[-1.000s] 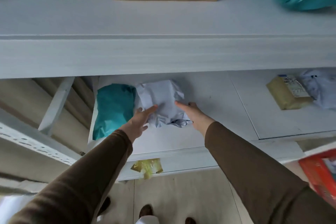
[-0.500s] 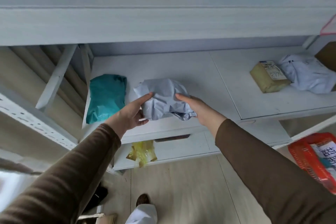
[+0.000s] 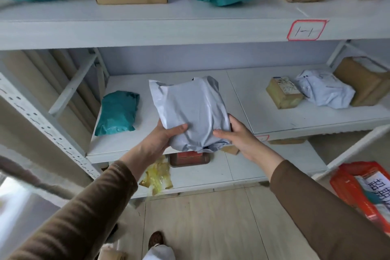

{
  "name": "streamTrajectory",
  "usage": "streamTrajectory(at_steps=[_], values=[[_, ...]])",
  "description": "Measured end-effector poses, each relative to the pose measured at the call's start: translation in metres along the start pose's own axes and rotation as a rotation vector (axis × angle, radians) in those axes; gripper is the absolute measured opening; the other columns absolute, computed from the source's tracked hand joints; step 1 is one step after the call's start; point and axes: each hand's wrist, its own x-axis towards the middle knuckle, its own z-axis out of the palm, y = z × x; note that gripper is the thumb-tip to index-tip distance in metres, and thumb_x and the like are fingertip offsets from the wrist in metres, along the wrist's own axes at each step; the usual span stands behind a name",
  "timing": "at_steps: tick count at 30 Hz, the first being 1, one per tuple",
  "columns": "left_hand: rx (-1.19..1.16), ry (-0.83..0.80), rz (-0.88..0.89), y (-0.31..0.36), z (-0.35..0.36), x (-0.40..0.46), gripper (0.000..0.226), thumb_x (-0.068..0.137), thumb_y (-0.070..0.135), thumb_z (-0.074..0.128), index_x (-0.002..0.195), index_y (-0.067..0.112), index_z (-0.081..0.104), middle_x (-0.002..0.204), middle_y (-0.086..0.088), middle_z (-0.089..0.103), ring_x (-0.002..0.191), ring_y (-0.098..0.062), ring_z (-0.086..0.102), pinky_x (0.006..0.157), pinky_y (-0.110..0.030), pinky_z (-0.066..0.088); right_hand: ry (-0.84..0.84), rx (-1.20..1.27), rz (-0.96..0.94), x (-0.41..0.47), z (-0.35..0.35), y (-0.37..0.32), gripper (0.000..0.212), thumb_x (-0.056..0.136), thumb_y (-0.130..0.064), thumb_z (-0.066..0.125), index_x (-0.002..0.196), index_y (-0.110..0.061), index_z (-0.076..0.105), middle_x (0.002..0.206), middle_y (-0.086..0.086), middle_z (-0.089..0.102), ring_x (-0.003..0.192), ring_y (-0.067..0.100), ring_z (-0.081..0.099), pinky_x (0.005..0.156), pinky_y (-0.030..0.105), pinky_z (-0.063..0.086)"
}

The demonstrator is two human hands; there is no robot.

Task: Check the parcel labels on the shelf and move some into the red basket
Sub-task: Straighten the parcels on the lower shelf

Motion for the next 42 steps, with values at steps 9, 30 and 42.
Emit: streamTrajectory(at_steps=[9,30,42], values=[[0.136,0.153,0.272,0.004,0.032,-0.017,0.093,0.074,0.018,0.094,0.148,0.025,0.039,0.135,0.003,0.065,0.118,-0.013,0.068,0.082,-0.021,0.059,-0.002,0.010,0.018,-0.009,-0.001,0.007,0.051,0.093,0.004,0.066,0.138,-0.016,0.056,0.127,0.005,0.072,0.117,0.018,0.068,0.088,0.019,0.054],[-0.423,0.132,0.023,0.027,-0.030,-0.046,0.072,0.071,0.029,0.081,0.137,0.010,0.057,0.132,-0.012,0.072,0.114,-0.026,0.071,0.099,-0.039,0.054,-0.118,0.165,0.014,0.010,0.040,-0.045,0.016,0.100,-0.020,0.057,0.106,-0.014,0.070,0.093,0.002,0.073,0.085,0.019,0.063,0.077,0.030,0.048],[-0.352,0.115,-0.148,0.029,-0.018,-0.022,0.091,0.085,0.033,0.082,0.159,0.010,0.034,0.148,-0.021,0.058,0.112,-0.034,0.070,0.096,-0.047,0.061,-0.271,0.549,0.145,0.024,0.050,-0.038,0.051,0.102,-0.051,0.050,0.141,-0.018,0.060,0.136,0.019,0.059,0.120,0.032,0.061,0.109,0.056,0.047]])
